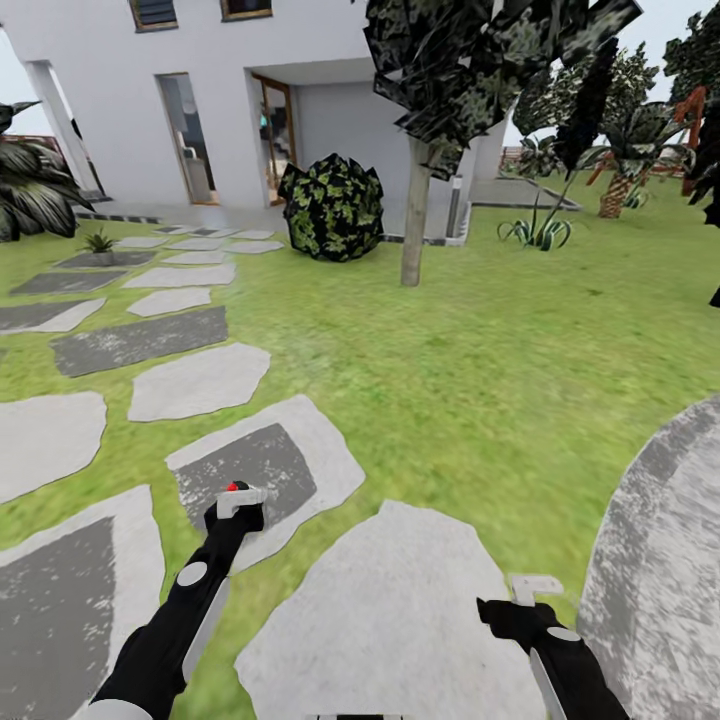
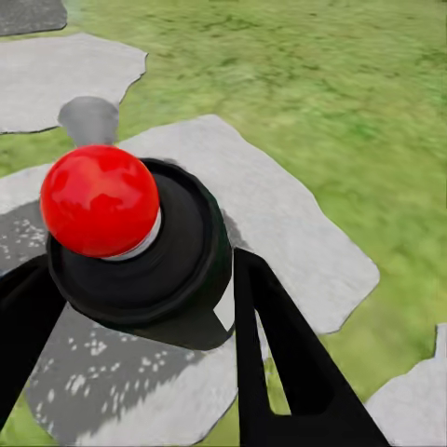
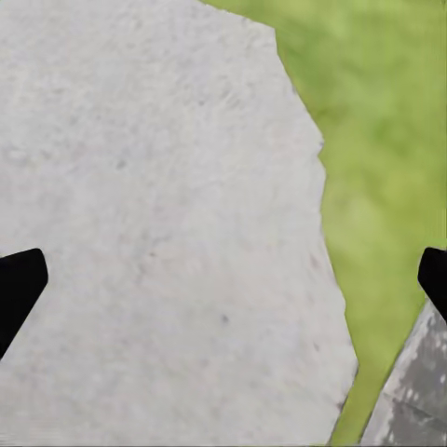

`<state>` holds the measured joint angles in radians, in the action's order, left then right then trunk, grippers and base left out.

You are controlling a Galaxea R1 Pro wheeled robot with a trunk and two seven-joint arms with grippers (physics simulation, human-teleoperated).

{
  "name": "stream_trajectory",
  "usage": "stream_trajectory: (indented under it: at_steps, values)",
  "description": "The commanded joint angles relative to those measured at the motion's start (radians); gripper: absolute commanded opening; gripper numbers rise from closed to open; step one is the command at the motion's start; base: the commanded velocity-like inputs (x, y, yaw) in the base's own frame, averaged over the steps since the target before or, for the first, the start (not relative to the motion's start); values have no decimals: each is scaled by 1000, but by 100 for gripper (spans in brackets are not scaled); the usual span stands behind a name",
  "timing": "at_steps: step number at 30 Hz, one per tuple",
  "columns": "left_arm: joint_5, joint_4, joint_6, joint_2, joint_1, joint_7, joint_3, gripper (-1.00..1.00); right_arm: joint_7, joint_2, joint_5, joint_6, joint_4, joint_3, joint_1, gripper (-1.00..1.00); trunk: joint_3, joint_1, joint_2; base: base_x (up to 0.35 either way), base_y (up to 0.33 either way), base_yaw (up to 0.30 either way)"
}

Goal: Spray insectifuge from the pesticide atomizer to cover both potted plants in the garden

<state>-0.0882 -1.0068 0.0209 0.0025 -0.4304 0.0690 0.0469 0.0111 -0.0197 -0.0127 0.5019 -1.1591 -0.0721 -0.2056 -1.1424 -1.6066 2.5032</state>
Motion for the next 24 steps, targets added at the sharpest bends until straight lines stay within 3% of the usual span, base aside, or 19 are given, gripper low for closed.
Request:
stream_trajectory:
  at_steps: [1, 18, 24]
  values:
    - [-8, 1, 2, 1, -1, 8, 4, -100, 1, 0, -1, 6, -2, 0, 0, 100, 0, 0, 0, 148, 165, 258]
    - [-8, 1, 2, 1, -1, 8, 4, -100, 1, 0, -1, 6, -1, 1, 0, 100, 15, 0, 0, 18, 19, 256]
    - [-8, 1, 2, 1, -1, 8, 4, -100, 1, 0, -1, 6, -1, 2, 0, 100, 20, 0, 0, 177, 93, 256]
